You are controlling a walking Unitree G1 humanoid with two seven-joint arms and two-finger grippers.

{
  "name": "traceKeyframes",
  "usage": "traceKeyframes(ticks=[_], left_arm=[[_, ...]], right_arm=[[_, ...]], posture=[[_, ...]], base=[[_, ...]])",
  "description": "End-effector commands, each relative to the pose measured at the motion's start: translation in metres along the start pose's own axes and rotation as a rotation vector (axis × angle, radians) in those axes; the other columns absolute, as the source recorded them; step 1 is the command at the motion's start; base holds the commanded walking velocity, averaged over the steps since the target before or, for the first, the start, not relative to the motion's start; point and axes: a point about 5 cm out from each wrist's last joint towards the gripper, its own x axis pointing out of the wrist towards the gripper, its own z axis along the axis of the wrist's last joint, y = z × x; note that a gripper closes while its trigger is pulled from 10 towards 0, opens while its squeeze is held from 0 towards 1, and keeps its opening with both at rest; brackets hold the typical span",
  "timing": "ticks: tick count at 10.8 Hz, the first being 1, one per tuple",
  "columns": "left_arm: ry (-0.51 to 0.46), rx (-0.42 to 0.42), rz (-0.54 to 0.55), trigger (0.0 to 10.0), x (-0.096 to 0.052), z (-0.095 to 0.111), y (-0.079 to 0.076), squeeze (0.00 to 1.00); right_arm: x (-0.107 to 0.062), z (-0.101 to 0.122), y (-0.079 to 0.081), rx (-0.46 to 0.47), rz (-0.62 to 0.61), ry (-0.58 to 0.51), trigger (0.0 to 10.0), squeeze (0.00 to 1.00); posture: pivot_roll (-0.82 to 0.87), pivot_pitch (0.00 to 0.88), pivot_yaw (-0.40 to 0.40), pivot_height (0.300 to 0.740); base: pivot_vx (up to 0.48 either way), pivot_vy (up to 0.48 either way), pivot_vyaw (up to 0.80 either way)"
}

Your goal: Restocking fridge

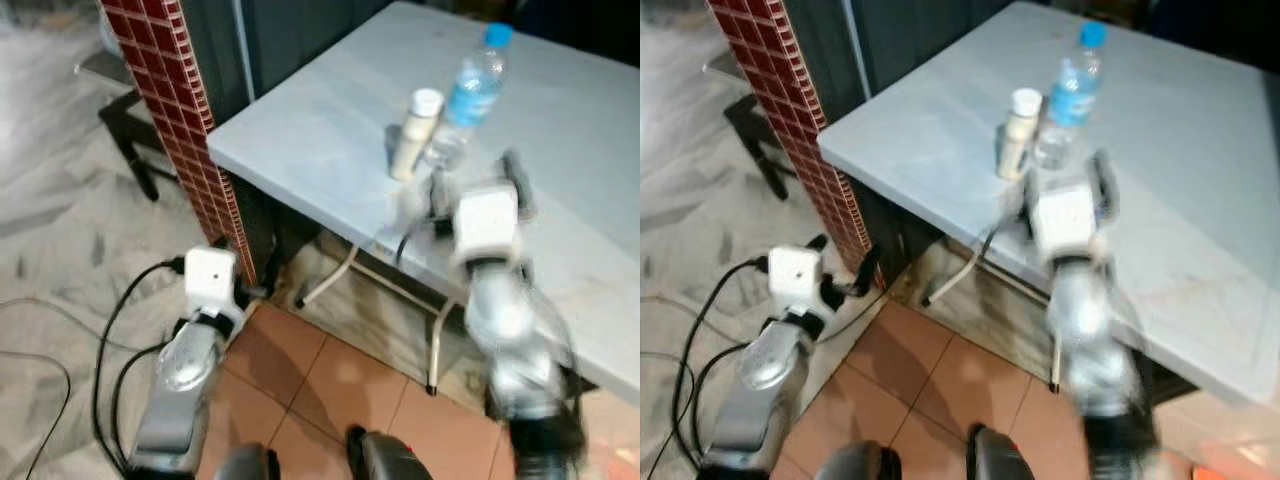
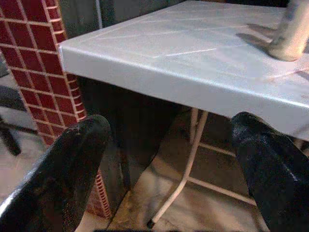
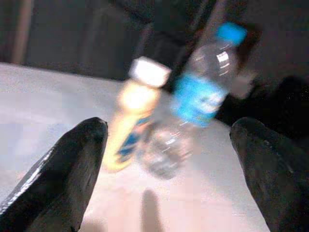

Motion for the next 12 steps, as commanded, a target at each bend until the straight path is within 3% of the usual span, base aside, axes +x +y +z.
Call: traceKeyframes(ticks=[1, 2, 4, 6, 10, 12], left_arm=[[-0.005, 0.003, -0.003, 10.0, -0.003, 0.001, 0.000, 0.00], [-0.029, 0.019, 0.039, 10.0, -0.004, 0.004, 0.003, 0.00], [-0.044, -0.002, 0.013, 10.0, -0.004, 0.007, 0.004, 0.00], [-0.053, -0.014, 0.001, 10.0, -0.004, 0.009, 0.001, 0.00], [-0.050, -0.026, -0.003, 10.0, -0.005, 0.008, 0.000, 0.00], [-0.056, -0.031, 0.021, 10.0, -0.006, 0.008, 0.002, 0.00]], right_arm=[[-0.006, 0.005, 0.002, 0.019, 0.021, -0.004, 10.0, 0.00], [-0.027, 0.002, 0.006, 0.064, 0.048, 0.057, 10.0, 0.00], [-0.025, 0.007, 0.001, 0.099, 0.033, 0.056, 10.0, 0.00], [-0.030, 0.003, -0.001, 0.124, 0.035, 0.113, 10.0, 0.00], [-0.028, 0.006, -0.004, 0.107, 0.039, 0.115, 10.0, 0.00], [-0.027, 0.012, -0.001, 0.067, 0.069, 0.068, 10.0, 0.00]], posture=[[-0.03, 0.076, 0.049, 0.740], [-0.04, 0.075, 0.048, 0.740], [-0.04, 0.070, 0.049, 0.740], [-0.04, 0.067, 0.047, 0.740], [-0.05, 0.077, 0.046, 0.740], [-0.05, 0.076, 0.044, 0.740]], base=[[0.000, 0.000, 0.00], [0.000, 0.000, 0.00], [0.000, 0.000, 0.00], [0.379, 0.000, -0.61], [0.421, 0.000, -0.74], [0.000, 0.000, 0.00]])
